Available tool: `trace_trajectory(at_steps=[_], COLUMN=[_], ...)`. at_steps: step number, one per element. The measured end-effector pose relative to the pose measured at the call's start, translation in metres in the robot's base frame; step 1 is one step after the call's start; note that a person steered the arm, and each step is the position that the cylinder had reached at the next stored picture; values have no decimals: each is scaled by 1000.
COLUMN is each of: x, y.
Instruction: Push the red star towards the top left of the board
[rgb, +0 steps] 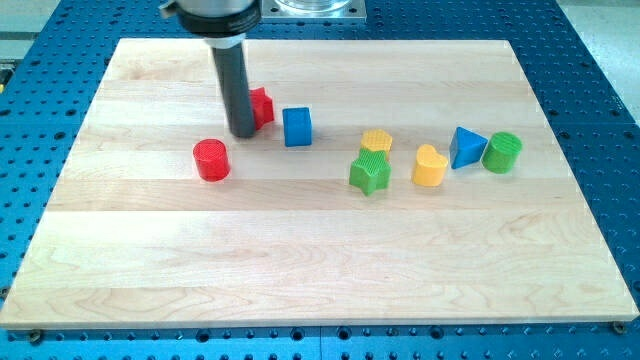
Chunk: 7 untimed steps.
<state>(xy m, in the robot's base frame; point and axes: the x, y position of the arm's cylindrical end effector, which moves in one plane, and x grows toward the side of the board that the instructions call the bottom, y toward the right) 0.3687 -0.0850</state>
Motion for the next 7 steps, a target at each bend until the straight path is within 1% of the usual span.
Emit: trace_trajectory(at_steps=[1,2,3,4,5,6,7], x=[-26,-19,-24,-65,-90,-82,-35], y=[19,55,92,54,-1,-38,-1])
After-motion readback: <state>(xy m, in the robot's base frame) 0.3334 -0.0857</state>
